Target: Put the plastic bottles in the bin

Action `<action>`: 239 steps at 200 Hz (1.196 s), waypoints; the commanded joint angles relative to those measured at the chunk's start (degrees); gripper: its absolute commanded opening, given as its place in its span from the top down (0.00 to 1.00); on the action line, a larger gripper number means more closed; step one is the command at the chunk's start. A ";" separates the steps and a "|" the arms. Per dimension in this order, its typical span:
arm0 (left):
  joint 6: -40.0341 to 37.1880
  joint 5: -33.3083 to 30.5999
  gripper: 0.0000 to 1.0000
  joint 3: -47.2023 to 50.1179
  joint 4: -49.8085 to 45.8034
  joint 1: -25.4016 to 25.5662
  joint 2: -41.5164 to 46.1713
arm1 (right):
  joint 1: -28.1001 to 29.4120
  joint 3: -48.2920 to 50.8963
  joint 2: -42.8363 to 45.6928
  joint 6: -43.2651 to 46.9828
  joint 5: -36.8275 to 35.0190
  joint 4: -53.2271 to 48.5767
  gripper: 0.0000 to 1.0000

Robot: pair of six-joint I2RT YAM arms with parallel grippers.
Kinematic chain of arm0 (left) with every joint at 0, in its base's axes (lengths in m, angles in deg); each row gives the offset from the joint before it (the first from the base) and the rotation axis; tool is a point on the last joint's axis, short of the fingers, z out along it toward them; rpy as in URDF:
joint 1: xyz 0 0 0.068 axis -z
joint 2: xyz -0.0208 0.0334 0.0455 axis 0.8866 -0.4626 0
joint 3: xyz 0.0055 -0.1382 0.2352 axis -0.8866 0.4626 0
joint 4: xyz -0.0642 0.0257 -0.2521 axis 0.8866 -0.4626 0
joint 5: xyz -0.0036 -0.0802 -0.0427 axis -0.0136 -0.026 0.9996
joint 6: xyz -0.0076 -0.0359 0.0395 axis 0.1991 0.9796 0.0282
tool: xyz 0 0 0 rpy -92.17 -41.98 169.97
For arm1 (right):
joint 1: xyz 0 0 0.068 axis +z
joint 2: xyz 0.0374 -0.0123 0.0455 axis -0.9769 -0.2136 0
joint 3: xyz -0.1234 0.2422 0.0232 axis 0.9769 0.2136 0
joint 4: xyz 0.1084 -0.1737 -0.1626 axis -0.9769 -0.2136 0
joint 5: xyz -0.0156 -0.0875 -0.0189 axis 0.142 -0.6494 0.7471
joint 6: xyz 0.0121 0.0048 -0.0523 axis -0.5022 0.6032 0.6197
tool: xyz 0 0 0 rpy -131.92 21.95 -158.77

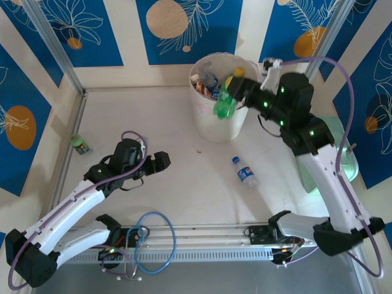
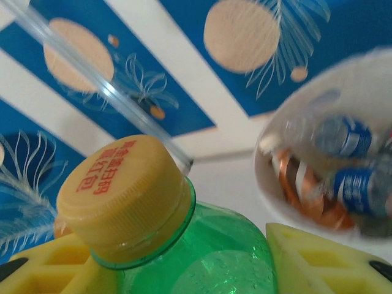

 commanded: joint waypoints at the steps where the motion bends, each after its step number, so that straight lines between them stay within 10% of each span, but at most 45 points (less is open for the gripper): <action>1: -0.80 0.71 0.10 -0.30 -0.66 -0.82 0.67 | -3.91 -6.80 -6.00 0.69 3.52 3.84 0.47; 136: -2.87 0.26 0.10 -2.98 -1.51 -1.24 -1.72 | -11.26 -21.88 -27.93 2.60 9.69 -2.31 0.33; 239: -2.68 0.40 0.10 -3.82 -0.72 -1.68 -2.56 | -7.08 -11.30 -12.04 7.39 0.64 -8.83 0.18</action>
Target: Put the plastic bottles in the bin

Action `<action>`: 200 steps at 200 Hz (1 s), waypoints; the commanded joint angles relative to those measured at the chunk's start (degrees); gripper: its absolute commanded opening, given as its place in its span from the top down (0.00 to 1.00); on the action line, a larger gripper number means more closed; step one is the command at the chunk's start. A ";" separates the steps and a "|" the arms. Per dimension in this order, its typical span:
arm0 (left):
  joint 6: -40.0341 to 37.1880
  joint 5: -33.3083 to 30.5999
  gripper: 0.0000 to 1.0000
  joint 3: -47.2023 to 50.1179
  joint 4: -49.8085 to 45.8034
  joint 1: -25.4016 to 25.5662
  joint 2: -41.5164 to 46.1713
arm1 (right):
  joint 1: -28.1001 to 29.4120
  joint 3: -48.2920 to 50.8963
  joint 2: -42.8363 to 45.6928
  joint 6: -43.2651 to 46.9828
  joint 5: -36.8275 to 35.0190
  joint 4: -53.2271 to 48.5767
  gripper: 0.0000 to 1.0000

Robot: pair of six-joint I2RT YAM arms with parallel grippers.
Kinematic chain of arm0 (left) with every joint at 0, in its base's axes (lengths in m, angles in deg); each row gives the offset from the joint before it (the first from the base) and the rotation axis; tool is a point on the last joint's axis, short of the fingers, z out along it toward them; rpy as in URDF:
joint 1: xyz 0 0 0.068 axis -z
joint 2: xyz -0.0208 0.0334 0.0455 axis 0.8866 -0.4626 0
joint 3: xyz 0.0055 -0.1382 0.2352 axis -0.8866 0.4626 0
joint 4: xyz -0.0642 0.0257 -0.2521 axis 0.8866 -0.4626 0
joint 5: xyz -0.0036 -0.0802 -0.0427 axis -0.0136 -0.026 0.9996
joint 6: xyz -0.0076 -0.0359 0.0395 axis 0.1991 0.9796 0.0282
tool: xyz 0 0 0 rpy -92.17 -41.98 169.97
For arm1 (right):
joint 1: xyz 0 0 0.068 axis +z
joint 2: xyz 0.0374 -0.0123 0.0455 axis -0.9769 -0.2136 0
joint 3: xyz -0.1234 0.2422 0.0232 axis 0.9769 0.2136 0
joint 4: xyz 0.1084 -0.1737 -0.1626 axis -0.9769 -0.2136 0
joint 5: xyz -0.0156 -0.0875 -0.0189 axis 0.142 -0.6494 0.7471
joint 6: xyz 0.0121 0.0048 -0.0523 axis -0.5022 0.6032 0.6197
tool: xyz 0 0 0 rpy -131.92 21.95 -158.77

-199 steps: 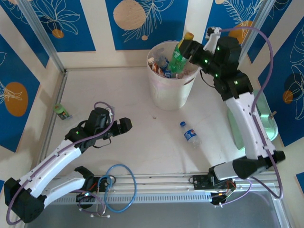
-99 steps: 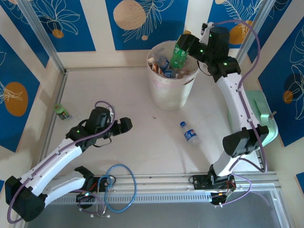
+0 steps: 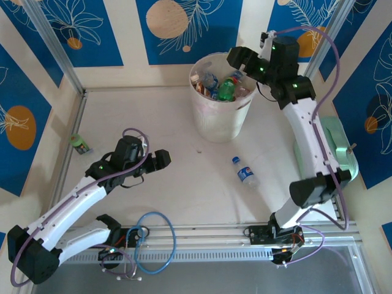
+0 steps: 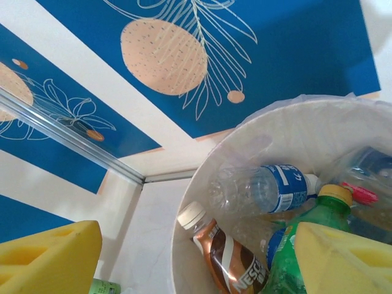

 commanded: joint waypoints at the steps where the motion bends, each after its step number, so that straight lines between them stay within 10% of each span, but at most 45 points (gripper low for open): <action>1: -0.75 0.46 0.10 -2.07 -0.32 -0.78 -0.17 | 3.43 6.25 9.29 3.73 -4.74 -4.46 0.18; 76: 1.16 2.36 0.11 -0.71 1.76 -0.94 0.07 | 20.39 45.50 34.53 -2.09 -24.99 -18.35 0.15; 200: 3.17 2.57 0.11 2.13 2.32 -0.87 2.49 | 13.05 67.84 27.19 -10.78 -23.04 -15.25 0.08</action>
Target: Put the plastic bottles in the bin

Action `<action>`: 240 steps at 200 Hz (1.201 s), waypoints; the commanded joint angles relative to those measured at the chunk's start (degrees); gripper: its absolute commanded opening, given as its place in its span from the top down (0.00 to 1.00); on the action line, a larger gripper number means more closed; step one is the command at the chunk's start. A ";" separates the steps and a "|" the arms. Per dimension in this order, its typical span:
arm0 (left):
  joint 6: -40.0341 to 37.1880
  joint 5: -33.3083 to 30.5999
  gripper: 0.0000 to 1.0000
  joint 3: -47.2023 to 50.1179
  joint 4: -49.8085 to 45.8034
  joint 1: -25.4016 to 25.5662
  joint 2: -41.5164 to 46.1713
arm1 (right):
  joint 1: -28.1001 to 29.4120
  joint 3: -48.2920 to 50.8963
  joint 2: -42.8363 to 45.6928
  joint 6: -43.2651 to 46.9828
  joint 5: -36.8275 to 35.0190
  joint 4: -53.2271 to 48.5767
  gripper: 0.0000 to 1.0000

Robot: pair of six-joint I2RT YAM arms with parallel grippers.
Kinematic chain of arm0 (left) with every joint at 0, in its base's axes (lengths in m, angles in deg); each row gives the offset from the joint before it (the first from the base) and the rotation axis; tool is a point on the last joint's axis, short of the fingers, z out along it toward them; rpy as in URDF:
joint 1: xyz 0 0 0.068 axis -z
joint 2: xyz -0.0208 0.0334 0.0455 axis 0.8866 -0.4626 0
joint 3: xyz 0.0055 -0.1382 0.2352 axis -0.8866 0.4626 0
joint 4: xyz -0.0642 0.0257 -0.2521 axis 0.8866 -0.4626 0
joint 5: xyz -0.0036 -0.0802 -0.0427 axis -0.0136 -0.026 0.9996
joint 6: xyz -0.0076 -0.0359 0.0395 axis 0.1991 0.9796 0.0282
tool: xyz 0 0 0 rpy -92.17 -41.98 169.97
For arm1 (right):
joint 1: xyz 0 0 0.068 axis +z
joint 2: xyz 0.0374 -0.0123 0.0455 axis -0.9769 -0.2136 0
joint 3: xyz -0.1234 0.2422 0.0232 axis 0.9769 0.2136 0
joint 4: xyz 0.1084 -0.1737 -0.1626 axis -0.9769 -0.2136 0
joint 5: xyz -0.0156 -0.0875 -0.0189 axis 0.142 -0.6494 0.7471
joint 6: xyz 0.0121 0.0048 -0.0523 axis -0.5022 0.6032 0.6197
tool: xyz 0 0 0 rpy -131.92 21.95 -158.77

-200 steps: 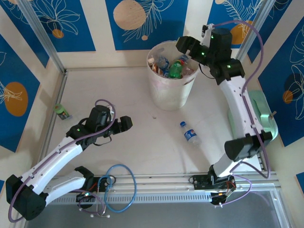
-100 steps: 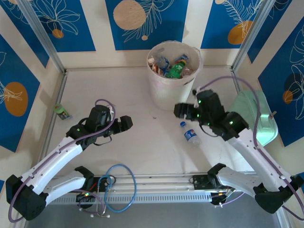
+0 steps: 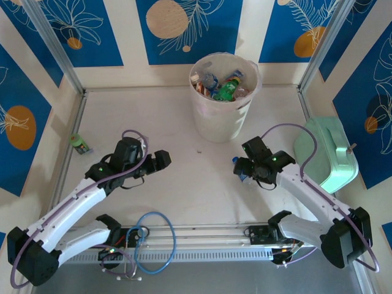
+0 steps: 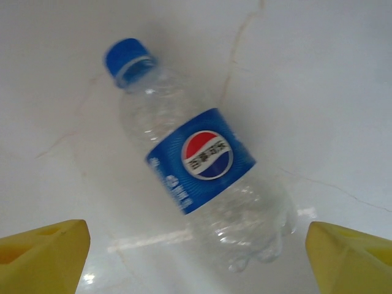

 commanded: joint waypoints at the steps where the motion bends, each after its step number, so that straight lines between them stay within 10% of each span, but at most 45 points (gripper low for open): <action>1: 0.15 0.24 0.11 0.41 0.72 -0.72 1.19 | -1.17 1.94 -1.71 -1.40 1.32 1.86 0.08; 240: 0.87 0.21 0.11 2.18 2.22 -0.83 0.41 | -2.57 0.15 -18.31 2.23 7.38 7.57 0.21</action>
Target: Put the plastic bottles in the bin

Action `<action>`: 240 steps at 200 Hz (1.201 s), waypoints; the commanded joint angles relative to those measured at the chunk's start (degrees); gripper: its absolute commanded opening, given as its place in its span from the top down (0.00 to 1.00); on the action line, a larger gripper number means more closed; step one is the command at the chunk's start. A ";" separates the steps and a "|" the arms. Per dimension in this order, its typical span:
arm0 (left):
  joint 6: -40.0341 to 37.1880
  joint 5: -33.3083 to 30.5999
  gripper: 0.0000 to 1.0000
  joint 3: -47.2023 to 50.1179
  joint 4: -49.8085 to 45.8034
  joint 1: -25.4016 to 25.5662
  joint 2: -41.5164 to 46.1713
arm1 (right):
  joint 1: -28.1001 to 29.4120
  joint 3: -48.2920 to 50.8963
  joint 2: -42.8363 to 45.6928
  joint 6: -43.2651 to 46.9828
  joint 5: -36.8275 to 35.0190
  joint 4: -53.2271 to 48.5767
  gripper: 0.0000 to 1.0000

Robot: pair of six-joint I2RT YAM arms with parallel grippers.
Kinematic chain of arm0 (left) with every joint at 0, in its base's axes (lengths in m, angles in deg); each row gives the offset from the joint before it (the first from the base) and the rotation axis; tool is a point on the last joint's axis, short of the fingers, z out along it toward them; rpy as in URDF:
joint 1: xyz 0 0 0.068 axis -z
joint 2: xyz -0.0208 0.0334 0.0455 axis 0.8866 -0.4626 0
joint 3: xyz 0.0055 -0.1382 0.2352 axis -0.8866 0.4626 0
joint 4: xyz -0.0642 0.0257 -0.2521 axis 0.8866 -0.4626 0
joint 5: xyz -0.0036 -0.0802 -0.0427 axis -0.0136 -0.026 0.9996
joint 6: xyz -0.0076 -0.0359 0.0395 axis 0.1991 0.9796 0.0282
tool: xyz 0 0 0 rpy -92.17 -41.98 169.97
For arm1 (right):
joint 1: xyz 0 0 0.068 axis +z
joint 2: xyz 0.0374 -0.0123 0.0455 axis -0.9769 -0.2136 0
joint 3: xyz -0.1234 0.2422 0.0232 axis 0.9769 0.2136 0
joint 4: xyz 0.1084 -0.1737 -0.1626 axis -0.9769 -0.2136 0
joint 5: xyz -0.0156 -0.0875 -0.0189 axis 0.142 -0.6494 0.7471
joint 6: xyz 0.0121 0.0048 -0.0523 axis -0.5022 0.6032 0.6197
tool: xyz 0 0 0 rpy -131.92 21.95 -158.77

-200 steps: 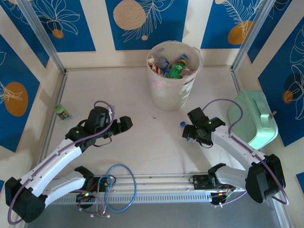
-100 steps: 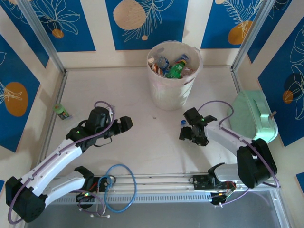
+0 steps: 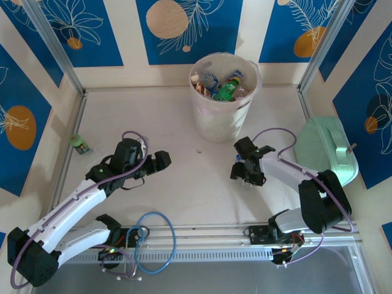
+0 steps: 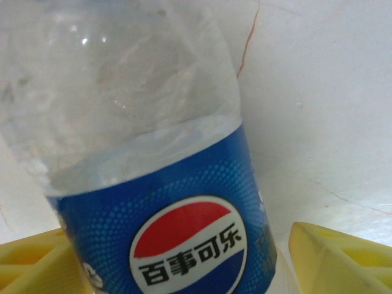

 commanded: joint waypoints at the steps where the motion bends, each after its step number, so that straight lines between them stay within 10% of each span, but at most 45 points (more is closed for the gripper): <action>1: 0.65 0.19 0.11 0.64 0.45 -0.82 0.19 | -0.16 -1.61 -0.75 0.24 1.39 -0.71 0.21; 108: 0.82 -0.05 0.11 0.66 0.47 -0.81 0.24 | 0.69 -0.32 2.64 -0.66 1.26 -1.89 0.43; 240: 1.96 1.07 0.11 1.69 2.11 -0.89 -1.40 | 5.46 -0.14 31.14 -2.93 5.18 -11.69 0.52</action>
